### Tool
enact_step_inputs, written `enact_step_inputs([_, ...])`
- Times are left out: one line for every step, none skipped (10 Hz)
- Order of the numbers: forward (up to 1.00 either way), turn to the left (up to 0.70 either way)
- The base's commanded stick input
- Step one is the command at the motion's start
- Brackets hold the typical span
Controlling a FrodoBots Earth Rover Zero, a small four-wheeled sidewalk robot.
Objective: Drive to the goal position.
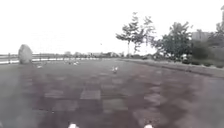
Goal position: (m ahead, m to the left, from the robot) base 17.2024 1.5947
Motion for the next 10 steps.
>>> enact_step_inputs([1.00, -0.24])
enact_step_inputs([1.00, -0.31])
enact_step_inputs([1.00, -0.37])
enact_step_inputs([1.00, -0.40])
enact_step_inputs([1.00, -0.32])
enact_step_inputs([1.00, -0.14])
enact_step_inputs([1.00, 0.00])
enact_step_inputs([1.00, 0.00])
enact_step_inputs([1.00, 0.00])
enact_step_inputs([1.00, 0.00])
